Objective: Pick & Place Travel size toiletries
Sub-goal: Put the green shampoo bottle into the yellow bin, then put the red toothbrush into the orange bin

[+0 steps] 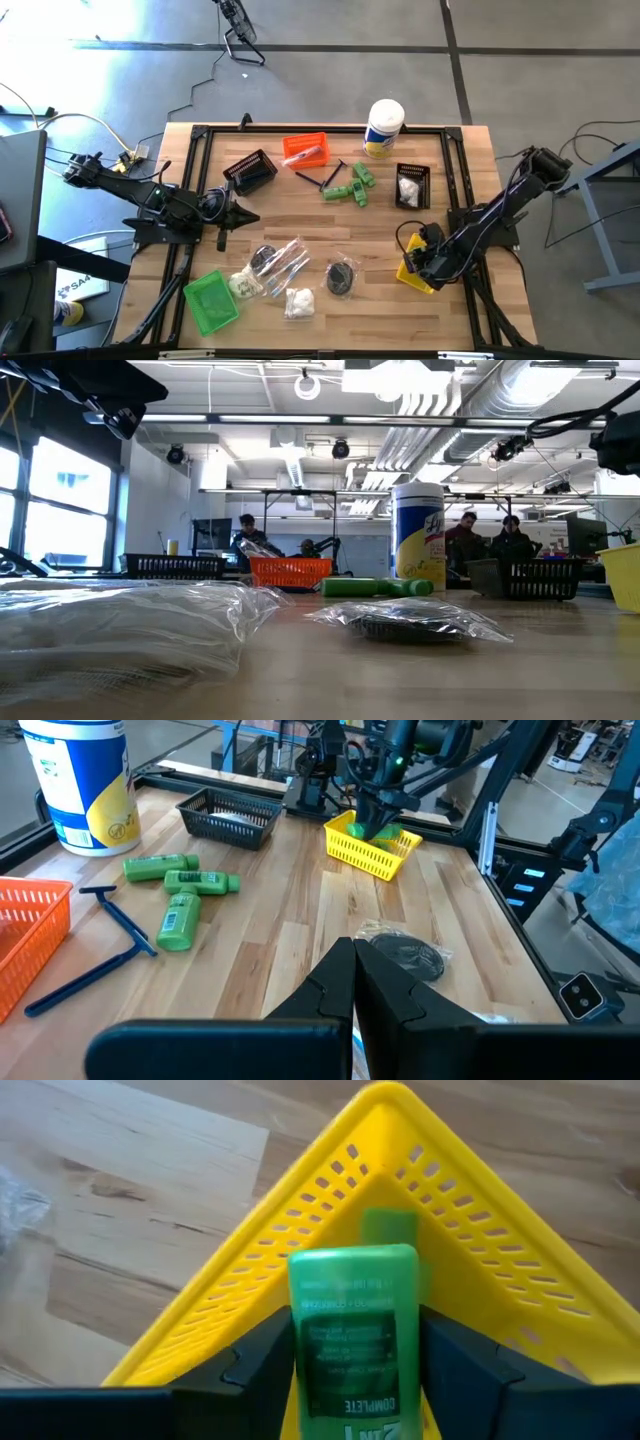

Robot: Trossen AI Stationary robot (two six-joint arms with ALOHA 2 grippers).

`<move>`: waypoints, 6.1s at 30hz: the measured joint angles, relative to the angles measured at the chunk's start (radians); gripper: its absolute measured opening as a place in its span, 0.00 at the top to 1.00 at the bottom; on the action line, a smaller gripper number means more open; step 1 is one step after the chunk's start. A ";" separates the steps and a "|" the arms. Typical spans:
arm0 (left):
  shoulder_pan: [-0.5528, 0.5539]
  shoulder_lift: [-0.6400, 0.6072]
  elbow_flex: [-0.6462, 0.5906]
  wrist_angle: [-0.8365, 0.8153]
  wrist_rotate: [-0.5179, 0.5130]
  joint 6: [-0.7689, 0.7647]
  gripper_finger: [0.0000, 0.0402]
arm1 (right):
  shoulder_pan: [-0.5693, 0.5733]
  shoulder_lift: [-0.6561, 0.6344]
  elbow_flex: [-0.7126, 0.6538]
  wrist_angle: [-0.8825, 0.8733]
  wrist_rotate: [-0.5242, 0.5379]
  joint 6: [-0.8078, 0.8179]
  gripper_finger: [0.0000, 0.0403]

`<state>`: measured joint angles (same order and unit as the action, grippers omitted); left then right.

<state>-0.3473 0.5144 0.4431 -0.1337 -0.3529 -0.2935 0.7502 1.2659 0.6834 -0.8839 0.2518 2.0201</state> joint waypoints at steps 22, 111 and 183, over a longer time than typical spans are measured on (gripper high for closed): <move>0.000 0.000 0.000 0.004 0.000 0.000 1.00 | 0.000 -0.308 0.002 0.002 0.060 -0.152 0.61; 0.000 0.170 0.001 -0.013 0.085 -0.314 1.00 | -0.613 -0.064 0.002 1.217 0.059 -1.529 0.85; 0.001 0.653 0.187 -0.112 0.071 -0.433 0.42 | -0.613 -0.066 0.002 1.217 0.022 -1.527 0.85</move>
<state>-0.3466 1.1676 0.6301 -0.2458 -0.2820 -0.7263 0.1375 1.2003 0.6857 0.3336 0.2733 0.4927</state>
